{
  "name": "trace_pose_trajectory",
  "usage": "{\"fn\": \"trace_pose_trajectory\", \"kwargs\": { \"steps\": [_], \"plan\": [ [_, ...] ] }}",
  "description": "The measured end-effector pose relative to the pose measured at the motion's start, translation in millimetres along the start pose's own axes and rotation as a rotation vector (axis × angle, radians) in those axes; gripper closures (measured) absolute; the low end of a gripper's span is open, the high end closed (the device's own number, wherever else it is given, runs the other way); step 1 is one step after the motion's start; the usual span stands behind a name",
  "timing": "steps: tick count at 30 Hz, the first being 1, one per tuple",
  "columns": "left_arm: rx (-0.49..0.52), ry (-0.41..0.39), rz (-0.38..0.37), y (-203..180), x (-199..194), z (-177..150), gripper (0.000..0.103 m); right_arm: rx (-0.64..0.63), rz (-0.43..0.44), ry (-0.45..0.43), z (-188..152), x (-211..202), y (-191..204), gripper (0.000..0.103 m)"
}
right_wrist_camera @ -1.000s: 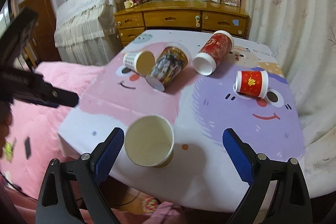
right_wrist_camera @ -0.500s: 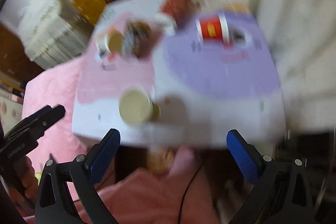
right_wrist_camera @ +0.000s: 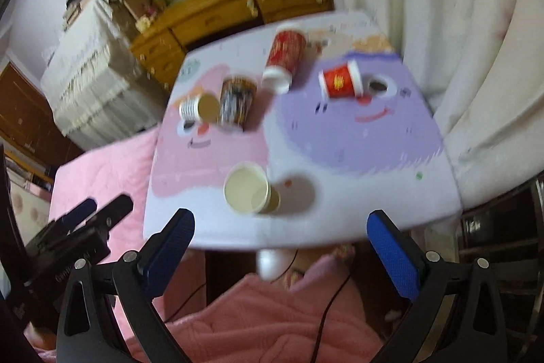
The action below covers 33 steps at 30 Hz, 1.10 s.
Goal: Flip cup upright
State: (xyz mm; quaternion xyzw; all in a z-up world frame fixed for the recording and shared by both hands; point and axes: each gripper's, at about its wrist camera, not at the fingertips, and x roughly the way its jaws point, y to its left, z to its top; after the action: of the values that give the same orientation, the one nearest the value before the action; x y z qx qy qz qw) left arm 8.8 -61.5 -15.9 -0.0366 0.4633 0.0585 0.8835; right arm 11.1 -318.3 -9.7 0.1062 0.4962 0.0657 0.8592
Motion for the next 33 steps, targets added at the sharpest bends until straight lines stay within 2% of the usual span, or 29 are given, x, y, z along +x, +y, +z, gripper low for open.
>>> {"fn": "trace_pose_trajectory", "kwargs": {
  "steps": [2,4,10,14,33],
  "plan": [
    [-0.018,-0.016,0.006,4,-4,0,0.023,-0.022,-0.026,-0.034,4,-6,6,0.0],
    [-0.034,-0.02,0.002,7,-7,0,0.019,-0.062,-0.044,-0.034,3,-9,15,0.0],
    [-0.024,-0.012,-0.001,9,-6,-1,0.013,-0.14,-0.047,-0.059,7,-10,38,0.0],
    [-0.027,-0.005,-0.008,8,-3,-1,0.001,-0.169,-0.044,-0.083,9,-11,47,0.0],
    [-0.002,0.041,-0.057,1,13,-6,0.001,-0.144,-0.042,-0.047,8,1,38,0.0]
  ]
}}
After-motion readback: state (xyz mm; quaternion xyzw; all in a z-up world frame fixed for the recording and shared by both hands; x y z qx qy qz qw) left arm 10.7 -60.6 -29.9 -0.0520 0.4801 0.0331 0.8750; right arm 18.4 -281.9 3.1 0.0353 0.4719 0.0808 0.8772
